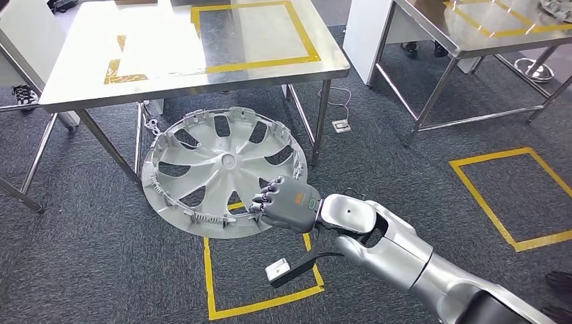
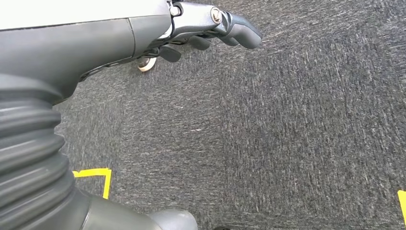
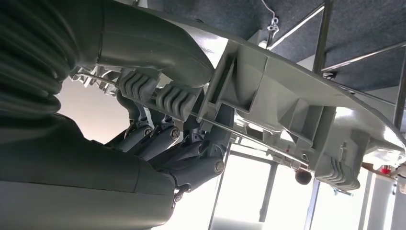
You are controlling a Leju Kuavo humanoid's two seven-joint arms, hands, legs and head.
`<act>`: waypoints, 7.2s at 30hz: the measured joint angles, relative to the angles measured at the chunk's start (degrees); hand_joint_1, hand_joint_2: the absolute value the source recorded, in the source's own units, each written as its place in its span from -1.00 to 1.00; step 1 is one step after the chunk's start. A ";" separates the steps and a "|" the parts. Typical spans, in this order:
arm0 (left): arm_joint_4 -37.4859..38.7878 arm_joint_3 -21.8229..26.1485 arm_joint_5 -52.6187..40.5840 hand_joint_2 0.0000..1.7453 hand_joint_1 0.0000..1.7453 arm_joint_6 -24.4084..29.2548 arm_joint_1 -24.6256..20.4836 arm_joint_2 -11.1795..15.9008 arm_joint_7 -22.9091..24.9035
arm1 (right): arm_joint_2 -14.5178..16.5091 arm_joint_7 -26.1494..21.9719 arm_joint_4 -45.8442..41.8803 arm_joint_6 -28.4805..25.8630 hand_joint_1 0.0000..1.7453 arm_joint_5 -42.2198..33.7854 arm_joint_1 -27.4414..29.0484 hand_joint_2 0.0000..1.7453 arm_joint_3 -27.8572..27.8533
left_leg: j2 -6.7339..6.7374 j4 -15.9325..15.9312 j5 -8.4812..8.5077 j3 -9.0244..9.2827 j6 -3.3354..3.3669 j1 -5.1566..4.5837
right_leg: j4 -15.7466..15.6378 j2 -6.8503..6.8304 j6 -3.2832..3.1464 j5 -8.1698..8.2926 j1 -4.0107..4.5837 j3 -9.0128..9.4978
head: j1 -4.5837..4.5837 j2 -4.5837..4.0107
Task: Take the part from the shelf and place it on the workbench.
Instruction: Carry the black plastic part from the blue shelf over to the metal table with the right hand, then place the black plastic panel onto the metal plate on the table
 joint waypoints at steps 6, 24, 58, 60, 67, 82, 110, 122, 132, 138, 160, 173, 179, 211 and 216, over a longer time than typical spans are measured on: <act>0.00 0.00 0.03 1.00 -1.00 0.35 -0.16 -0.05 0.20 | 0.00 0.32 0.00 0.04 1.00 0.18 0.13 1.00 -0.03 | -0.09 0.03 -1.72 1.36 -1.71 -0.26 | -15.10 -0.11 -1.45 6.80 0.47 6.20 | 0.02 0.00; 0.03 0.01 0.37 1.00 -1.00 0.54 -0.03 0.04 0.08 | 0.01 0.23 -0.13 -0.32 1.00 0.49 0.69 1.00 -0.23 | 0.05 -0.03 1.14 -1.42 -0.61 -0.32 | -14.61 0.15 -1.32 2.19 0.63 10.51 | -0.12 0.00; 0.04 0.01 0.82 1.00 -1.00 0.40 -0.33 -0.11 -0.12 | 1.47 0.72 -3.38 -4.00 1.00 4.59 -0.71 1.00 -1.17 | -0.20 0.03 0.11 -0.30 0.27 -0.10 | -3.52 0.01 -0.61 -2.33 0.38 6.03 | 0.44 0.00; 0.04 0.00 0.78 1.00 -1.00 0.37 -0.22 -0.14 -0.07 | 1.47 0.71 -3.61 -3.98 1.00 4.72 -0.70 1.00 -1.21 | -0.32 0.05 -0.70 0.52 0.26 -0.12 | 0.90 0.01 -0.49 -3.48 0.32 1.87 | 0.50 0.00; 0.05 0.00 0.76 1.00 -1.00 0.10 -0.29 -0.54 -0.02 | 1.46 0.64 -4.52 -3.43 1.00 5.13 -0.93 1.00 -1.48 | -0.49 -0.11 -3.51 3.96 -1.22 -0.20 | -15.51 -0.23 -2.17 7.09 1.17 5.49 | 0.44 0.00; 0.08 0.00 0.77 1.00 -1.00 -0.05 -0.14 -0.51 0.27 | 1.52 0.75 -5.17 -1.79 1.00 5.30 -1.66 1.00 -1.62 | 0.26 0.12 2.59 -3.42 -1.79 -0.36 | -16.05 0.26 -2.60 1.66 0.92 13.31 | -0.22 0.00; 0.05 -0.01 0.57 1.00 -1.00 -0.07 -0.04 -0.95 0.37 | 0.45 1.45 -5.72 -1.12 1.00 4.67 0.01 1.00 -1.79 | 0.09 5.76 -0.37 -4.34 -2.33 -0.36 | -16.29 0.37 -3.40 3.52 0.72 11.34 | -0.20 0.00; 0.04 -0.02 0.63 1.00 -1.00 -0.33 -0.40 -1.21 0.36 | 0.34 1.51 -6.10 -1.02 1.00 4.88 0.36 1.00 -2.03 | -0.12 -0.62 -0.42 0.68 0.60 -0.32 | 0.88 0.10 -0.43 -2.39 0.50 0.14 | 0.04 0.00; 0.08 -0.02 0.74 1.00 -1.00 -0.33 -0.24 -1.45 0.84 | 0.66 1.37 -5.92 -0.58 1.00 5.17 -0.14 1.00 -2.03 | -0.25 2.46 -3.60 2.80 -1.83 -0.59 | -16.45 -0.07 -3.27 7.88 0.82 6.14 | 0.04 0.00; 0.08 -0.02 0.52 1.00 -1.00 -0.33 -0.05 -1.42 0.94 | 0.71 1.24 -5.85 -0.44 1.00 5.15 -0.25 1.00 -2.03 | 0.05 15.27 -7.70 -7.13 -2.85 -0.35 | -16.42 0.14 -3.85 5.55 0.73 8.67 | -0.09 0.00; 0.05 -0.03 1.07 1.00 -1.00 -0.01 -0.28 -1.55 0.70 | 0.67 0.52 -5.16 -0.13 1.00 4.33 -1.37 1.00 -2.03 | -0.33 0.14 -3.02 3.17 -0.98 -0.51 | -15.88 -0.09 -2.61 7.23 1.37 5.22 | 0.10 0.00; 0.09 -0.04 0.78 1.00 -1.00 -0.63 -0.37 -1.52 0.65 | 2.21 2.55 -3.50 -0.81 1.00 6.66 -2.37 1.00 -2.02 | 0.21 1.58 2.18 -3.97 -2.52 -0.08 | -15.79 0.14 -2.79 3.24 0.72 10.85 | -0.32 0.00; 0.11 -0.07 0.69 1.00 -1.00 -0.99 -1.18 -1.87 1.44 | 5.31 1.49 0.86 -1.55 1.00 5.43 -4.83 1.00 -1.87 | -0.23 0.49 2.49 -3.78 -1.48 -0.13 | -15.76 0.18 -3.19 2.63 1.07 10.64 | -0.25 0.00; 0.10 -1.03 -0.85 0.50 -1.00 4.71 -1.44 -2.56 1.49 | 22.66 3.43 49.82 -9.91 -1.00 3.19 -24.08 -1.00 -4.02 | -0.26 0.37 2.37 -3.33 -1.11 -0.13 | -16.33 -0.01 -1.79 2.59 1.21 11.12 | -0.23 0.00; 0.11 -1.04 -1.37 -1.00 -1.00 6.41 -1.93 -2.39 1.40 | 23.30 2.70 50.71 -10.31 -1.00 3.48 -24.92 -1.00 -5.35 | -0.24 0.31 2.37 -3.21 -1.11 -0.12 | -16.33 0.00 -1.83 2.55 1.21 11.20 | -0.24 0.00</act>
